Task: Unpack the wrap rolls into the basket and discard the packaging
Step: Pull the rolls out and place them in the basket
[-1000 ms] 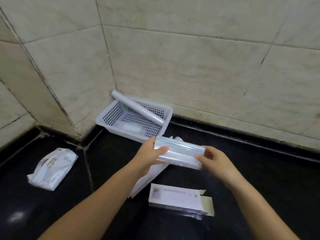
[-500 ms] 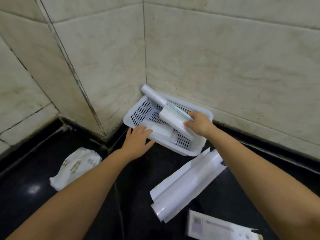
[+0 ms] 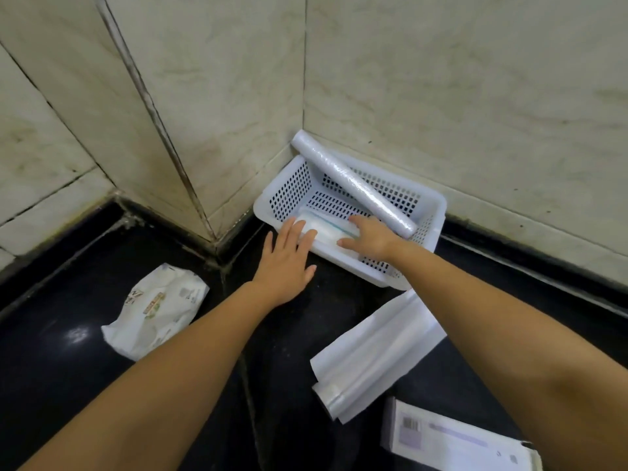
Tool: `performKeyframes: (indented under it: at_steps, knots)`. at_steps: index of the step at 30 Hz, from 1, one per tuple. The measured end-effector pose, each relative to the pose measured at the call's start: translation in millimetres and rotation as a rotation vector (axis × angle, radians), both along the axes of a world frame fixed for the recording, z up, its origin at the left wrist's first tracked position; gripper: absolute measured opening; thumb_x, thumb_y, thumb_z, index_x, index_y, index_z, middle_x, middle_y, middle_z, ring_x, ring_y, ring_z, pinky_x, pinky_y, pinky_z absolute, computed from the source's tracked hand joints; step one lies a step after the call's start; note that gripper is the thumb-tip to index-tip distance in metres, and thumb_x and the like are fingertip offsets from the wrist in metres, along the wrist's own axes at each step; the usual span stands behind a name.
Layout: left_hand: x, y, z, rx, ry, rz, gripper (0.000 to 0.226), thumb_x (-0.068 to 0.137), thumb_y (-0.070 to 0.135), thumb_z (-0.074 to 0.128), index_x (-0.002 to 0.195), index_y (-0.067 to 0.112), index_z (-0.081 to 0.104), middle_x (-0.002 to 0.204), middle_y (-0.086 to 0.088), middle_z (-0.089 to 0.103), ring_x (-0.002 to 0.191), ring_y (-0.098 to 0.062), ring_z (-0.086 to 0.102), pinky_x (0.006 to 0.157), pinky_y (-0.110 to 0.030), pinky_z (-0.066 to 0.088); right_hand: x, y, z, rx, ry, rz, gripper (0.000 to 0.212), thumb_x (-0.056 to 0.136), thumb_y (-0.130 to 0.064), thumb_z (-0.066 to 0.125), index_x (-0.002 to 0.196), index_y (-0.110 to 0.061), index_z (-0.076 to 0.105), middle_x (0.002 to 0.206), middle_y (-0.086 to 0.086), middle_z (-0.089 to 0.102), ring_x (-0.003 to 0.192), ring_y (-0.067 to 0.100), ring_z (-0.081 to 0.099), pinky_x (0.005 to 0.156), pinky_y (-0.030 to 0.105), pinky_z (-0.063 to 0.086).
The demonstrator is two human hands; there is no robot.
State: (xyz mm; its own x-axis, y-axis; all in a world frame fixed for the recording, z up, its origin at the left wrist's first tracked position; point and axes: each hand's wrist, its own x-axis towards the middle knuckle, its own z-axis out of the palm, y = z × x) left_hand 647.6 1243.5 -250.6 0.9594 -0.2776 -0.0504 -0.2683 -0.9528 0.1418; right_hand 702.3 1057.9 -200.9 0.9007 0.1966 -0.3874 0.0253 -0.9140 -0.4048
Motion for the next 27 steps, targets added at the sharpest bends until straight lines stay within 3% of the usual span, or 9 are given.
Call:
performKeyframes:
  at_steps: [3,6,8,11,13,16,19,21,27]
  knots:
    - [-12.8,-9.6,16.5,-0.142,0.018,0.031,0.063,0.094,0.045,0.039,0.145,0.015,0.018,0.158,-0.011,0.005,0.146,-0.026,-0.004,0.115,-0.055,0.003,-33.4,-31.4,32.5,0.203,-0.196,0.025,0.043,0.093,-0.030,0.053,0.133,-0.015,0.049,0.134,0.006,0.055,0.119,0.021,0.055,0.097,0.027,0.043]
    - [-54.3,-24.2,26.0,-0.340,-0.180,-0.147,0.050,0.091,0.039,0.047,0.133,0.012,0.043,0.139,-0.013,0.044,0.130,-0.029,0.040,0.109,-0.046,0.031,-96.1,-71.5,42.4,0.247,-0.264,0.133,0.020,0.091,-0.017,0.051,0.103,-0.022,0.066,0.099,-0.006,0.069,0.091,0.010,0.064,0.085,0.027,0.053]
    - [-85.2,-38.2,24.8,-0.443,-0.010,-0.222,0.043,0.089,0.037,0.050,0.127,0.015,0.050,0.124,-0.007,0.056,0.113,-0.022,0.051,0.096,-0.038,0.045,-139.8,-93.9,27.9,0.089,-0.180,0.306,0.028,0.086,-0.011,0.052,0.109,-0.020,0.066,0.111,-0.003,0.067,0.103,0.011,0.060,0.096,0.029,0.047]
    - [-104.1,-59.3,15.8,-0.377,0.403,-0.072,0.033,0.090,0.031,0.051,0.119,0.017,0.056,0.114,-0.003,0.060,0.103,-0.021,0.056,0.089,-0.041,0.049,-169.2,-106.8,-3.8,-0.064,-0.175,0.447,0.045,0.088,-0.013,0.051,0.132,-0.019,0.053,0.140,0.003,0.049,0.130,0.017,0.043,0.112,0.028,0.030]
    - [-103.4,-68.7,10.9,-0.446,0.483,0.060,0.016,0.087,0.018,0.048,0.086,0.010,0.063,0.086,-0.007,0.064,0.078,-0.023,0.058,0.072,-0.037,0.050,-167.7,-100.9,-15.2,-0.167,-0.241,0.464,0.052,0.089,-0.019,0.050,0.140,-0.024,0.042,0.144,0.004,0.042,0.133,0.021,0.038,0.114,0.037,0.026]
    - [-104.2,-74.0,8.1,-0.509,0.474,0.168,0.035,0.083,0.006,0.045,0.051,0.016,0.037,0.056,-0.001,0.040,0.060,-0.019,0.038,0.059,-0.032,0.031,-160.1,-82.6,-27.4,-0.376,-0.283,0.528,0.060,0.087,-0.021,0.054,0.142,-0.028,0.031,0.143,0.009,0.034,0.133,0.030,0.032,0.113,0.050,0.020]
    - [-112.6,-77.9,8.0,-0.529,0.468,0.206,0.032,0.087,0.008,0.048,0.055,0.011,0.049,0.059,-0.001,0.041,0.061,-0.015,0.040,0.058,-0.029,0.031,-162.7,-76.6,-31.0,-0.448,-0.267,0.561,0.059,0.085,-0.018,0.056,0.139,-0.024,0.032,0.144,0.008,0.035,0.135,0.029,0.030,0.114,0.054,0.016]
    - [-119.3,-82.8,9.3,-0.510,0.435,0.190,0.022,0.089,0.011,0.048,0.076,0.006,0.065,0.069,-0.004,0.055,0.067,-0.016,0.051,0.062,-0.028,0.039,-170.7,-90.0,-27.3,-0.425,-0.275,0.549,0.058,0.085,-0.018,0.056,0.138,-0.022,0.032,0.143,0.008,0.038,0.134,0.029,0.032,0.114,0.056,0.015]
    - [-126.1,-104.0,41.5,-0.318,0.073,0.057,0.026,0.092,0.018,0.045,0.106,0.016,0.067,0.102,-0.005,0.067,0.095,-0.025,0.062,0.077,-0.038,0.049,-201.6,-189.7,2.3,-0.194,-0.542,0.260,0.052,0.086,-0.030,0.059,0.134,-0.014,0.045,0.133,0.011,0.049,0.123,0.034,0.045,0.111,0.054,0.026]
